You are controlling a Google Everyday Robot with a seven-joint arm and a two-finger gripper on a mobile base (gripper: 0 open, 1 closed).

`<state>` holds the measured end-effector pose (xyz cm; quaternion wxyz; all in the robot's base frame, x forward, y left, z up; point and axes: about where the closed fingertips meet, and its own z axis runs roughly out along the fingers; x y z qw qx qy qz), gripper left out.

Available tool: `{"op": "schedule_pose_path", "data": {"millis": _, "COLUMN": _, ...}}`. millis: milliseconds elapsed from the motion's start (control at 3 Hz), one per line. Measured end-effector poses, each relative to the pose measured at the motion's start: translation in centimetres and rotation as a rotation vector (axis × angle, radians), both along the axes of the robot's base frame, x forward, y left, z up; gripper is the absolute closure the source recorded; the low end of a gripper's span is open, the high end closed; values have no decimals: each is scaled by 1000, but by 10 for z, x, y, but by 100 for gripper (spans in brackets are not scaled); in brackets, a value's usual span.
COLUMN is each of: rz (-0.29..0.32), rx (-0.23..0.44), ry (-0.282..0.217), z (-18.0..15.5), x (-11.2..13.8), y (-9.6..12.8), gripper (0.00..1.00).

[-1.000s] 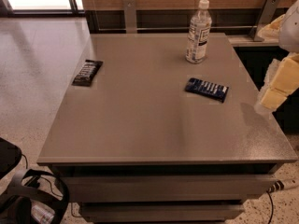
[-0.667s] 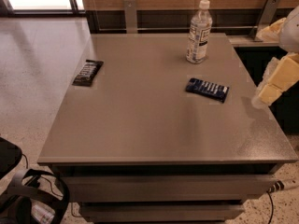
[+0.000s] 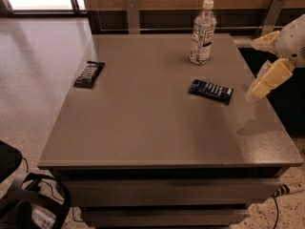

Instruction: Move rxbar blueberry near rxbar chocolate

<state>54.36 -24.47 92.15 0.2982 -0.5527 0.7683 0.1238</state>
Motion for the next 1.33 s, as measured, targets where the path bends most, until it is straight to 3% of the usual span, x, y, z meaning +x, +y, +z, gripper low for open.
{"op": "schedule_pose_path", "data": {"millis": 333, "rz": -22, "rx": 66, "ry": 19, "z": -31, "x": 21, "y": -5, "gripper": 0}}
{"op": "schedule_pose_path", "data": {"millis": 667, "rz": -34, "rx": 157, "ry": -3, "z": -61, "x": 33, "y": -6, "gripper": 0}}
{"op": "schedule_pose_path", "data": {"millis": 1000, "rz": -43, "rx": 262, "ry": -61, "z": -87, "x": 47, "y": -2, "gripper": 0}}
{"op": "schedule_pose_path", "data": {"millis": 1333, "rz": -43, "rx": 262, "ry": -61, "z": -87, "x": 47, "y": -2, "gripper": 0}}
